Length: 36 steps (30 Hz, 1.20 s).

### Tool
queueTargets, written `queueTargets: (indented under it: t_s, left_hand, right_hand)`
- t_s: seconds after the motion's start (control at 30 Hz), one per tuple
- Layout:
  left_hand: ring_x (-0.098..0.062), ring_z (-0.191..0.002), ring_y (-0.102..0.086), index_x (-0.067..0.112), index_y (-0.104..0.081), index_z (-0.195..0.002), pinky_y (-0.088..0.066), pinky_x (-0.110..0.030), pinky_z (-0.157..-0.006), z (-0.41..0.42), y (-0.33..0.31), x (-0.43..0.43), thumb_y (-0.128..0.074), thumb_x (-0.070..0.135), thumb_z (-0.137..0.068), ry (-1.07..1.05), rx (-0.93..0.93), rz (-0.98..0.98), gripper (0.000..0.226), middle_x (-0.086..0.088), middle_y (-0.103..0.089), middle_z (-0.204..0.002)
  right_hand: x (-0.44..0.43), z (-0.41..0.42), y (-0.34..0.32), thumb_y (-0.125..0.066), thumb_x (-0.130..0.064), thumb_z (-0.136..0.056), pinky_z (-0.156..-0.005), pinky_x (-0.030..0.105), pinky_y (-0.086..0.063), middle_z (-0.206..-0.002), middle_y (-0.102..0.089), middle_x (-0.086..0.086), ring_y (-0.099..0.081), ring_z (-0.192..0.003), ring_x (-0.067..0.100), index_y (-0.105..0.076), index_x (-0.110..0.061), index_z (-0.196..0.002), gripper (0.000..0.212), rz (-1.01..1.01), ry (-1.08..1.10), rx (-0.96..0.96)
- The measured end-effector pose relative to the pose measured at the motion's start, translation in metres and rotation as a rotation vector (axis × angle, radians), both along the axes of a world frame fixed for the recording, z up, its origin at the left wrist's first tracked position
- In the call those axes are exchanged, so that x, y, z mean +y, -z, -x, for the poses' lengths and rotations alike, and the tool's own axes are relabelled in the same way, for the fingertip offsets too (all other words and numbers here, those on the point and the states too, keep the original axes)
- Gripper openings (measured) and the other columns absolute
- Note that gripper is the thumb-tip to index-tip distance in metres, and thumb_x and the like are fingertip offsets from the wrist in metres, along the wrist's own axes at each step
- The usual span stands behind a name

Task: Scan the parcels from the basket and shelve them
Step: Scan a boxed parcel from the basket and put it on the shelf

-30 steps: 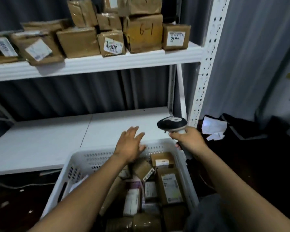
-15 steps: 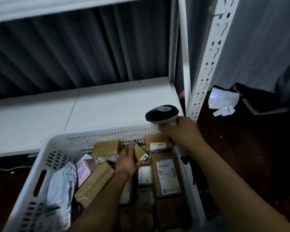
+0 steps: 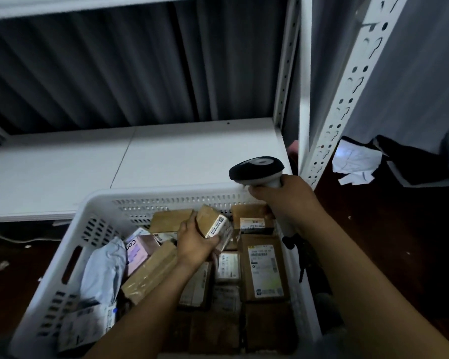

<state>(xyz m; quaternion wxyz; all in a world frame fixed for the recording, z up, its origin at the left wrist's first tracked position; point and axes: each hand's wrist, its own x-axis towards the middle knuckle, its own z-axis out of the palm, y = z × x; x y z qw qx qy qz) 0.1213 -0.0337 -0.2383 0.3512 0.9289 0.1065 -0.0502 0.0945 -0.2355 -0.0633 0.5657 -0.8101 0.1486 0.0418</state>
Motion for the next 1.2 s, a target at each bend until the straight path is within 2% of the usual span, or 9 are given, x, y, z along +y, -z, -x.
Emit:
queueTargets:
  t_s: [0.17,0.3,0.4,0.53,0.63,0.77,0.87,1.0,1.2]
  left_hand:
    - [-0.013,-0.107,-0.056,0.017,-0.045,-0.138,-0.046,-0.023,-0.092,0.023,-0.054,0.019,-0.081,0.036,-0.073,-0.165,-0.132,0.368,0.077,0.001,-0.057,-0.127]
    - [-0.019,-0.112,-0.061,0.031,-0.045,-0.135,-0.046,-0.046,-0.102,0.026,-0.086,0.034,-0.072,0.06,-0.063,-0.28,-0.102,0.75,0.082,-0.001,-0.063,-0.124]
    - [-0.02,-0.108,-0.062,0.03,-0.038,-0.142,-0.048,-0.044,-0.1,0.027,-0.101,0.037,-0.063,0.039,-0.088,-0.265,-0.109,0.905,0.059,-0.002,-0.066,-0.117]
    - [-0.02,-0.113,-0.062,0.059,-0.016,-0.142,-0.044,-0.048,-0.103,0.032,-0.113,0.045,-0.069,0.057,-0.061,-0.065,-0.046,0.736,0.097,0.002,-0.067,-0.119]
    - [-0.021,-0.114,-0.06,0.077,-0.024,-0.122,-0.048,-0.044,-0.1,0.04,-0.121,0.051,-0.072,0.052,-0.057,0.055,0.031,0.551,0.084,0.0,-0.061,-0.127]
    - [-0.022,-0.107,-0.064,0.043,-0.045,-0.124,-0.057,-0.037,-0.085,0.045,-0.12,0.055,-0.071,0.009,-0.083,-0.046,-0.027,0.78,0.059,-0.006,-0.064,-0.121]
    - [-0.023,-0.1,-0.068,0.032,-0.035,-0.13,-0.058,-0.037,-0.082,0.042,-0.121,0.063,-0.068,0.01,-0.087,-0.226,-0.099,0.825,0.058,-0.006,-0.068,-0.112]
    - [-0.028,-0.095,-0.069,0.024,-0.042,-0.122,-0.054,-0.047,-0.09,0.029,-0.127,0.088,-0.073,0.021,-0.083,-0.344,-0.141,0.789,0.049,-0.013,-0.068,-0.111]
    - [-0.021,-0.089,-0.07,0.022,-0.058,-0.123,-0.055,-0.032,-0.075,0.012,-0.14,0.115,-0.067,0.017,-0.088,-0.289,-0.157,0.712,0.036,-0.004,-0.071,-0.105]
  right_hand:
    - [0.009,0.002,-0.006,-0.073,-0.021,-0.083,-0.05,0.02,-0.051,-0.068,-0.069,0.004,-0.065,-0.051,0.008,-0.068,-0.012,-0.088,0.012,-0.102,0.02,-0.012]
    - [0.02,-0.002,-0.006,-0.074,-0.023,-0.083,-0.069,0.032,-0.054,-0.08,-0.071,0.005,-0.068,-0.075,0.019,-0.069,-0.013,-0.088,0.013,-0.16,0.051,0.011]
    - [0.028,-0.001,-0.005,-0.074,-0.025,-0.083,-0.085,0.044,-0.056,-0.092,-0.073,0.008,-0.069,-0.089,0.027,-0.07,-0.012,-0.094,0.018,-0.21,0.051,0.056]
    - [0.037,0.006,-0.008,-0.073,-0.021,-0.083,-0.087,0.047,-0.056,-0.092,-0.076,0.009,-0.072,-0.09,0.028,-0.073,-0.011,-0.098,0.018,-0.363,0.025,0.064]
    - [0.038,0.008,-0.009,-0.073,-0.021,-0.083,-0.085,0.042,-0.056,-0.09,-0.077,0.006,-0.073,-0.088,0.024,-0.074,-0.012,-0.096,0.016,-0.366,0.007,0.028]
    - [0.037,0.007,-0.01,-0.07,-0.015,-0.083,-0.073,0.035,-0.055,-0.084,-0.074,0.012,-0.067,-0.074,0.021,-0.071,0.0,-0.095,0.019,-0.292,-0.052,-0.006]
    - [0.032,0.01,-0.016,-0.07,-0.013,-0.085,-0.059,0.029,-0.057,-0.076,-0.071,0.009,-0.067,-0.062,0.016,-0.069,-0.007,-0.09,0.007,-0.186,-0.14,-0.05]
    - [0.026,0.012,-0.016,-0.075,-0.016,-0.082,-0.044,0.014,-0.041,-0.066,-0.064,-0.004,-0.056,-0.047,0.001,-0.063,-0.02,-0.081,0.014,0.144,-0.315,-0.113]
    - [0.025,0.013,-0.013,-0.078,-0.024,-0.08,-0.048,0.009,-0.039,-0.072,-0.063,-0.012,-0.055,-0.054,-0.004,-0.064,-0.024,-0.088,0.017,0.402,-0.51,-0.168]
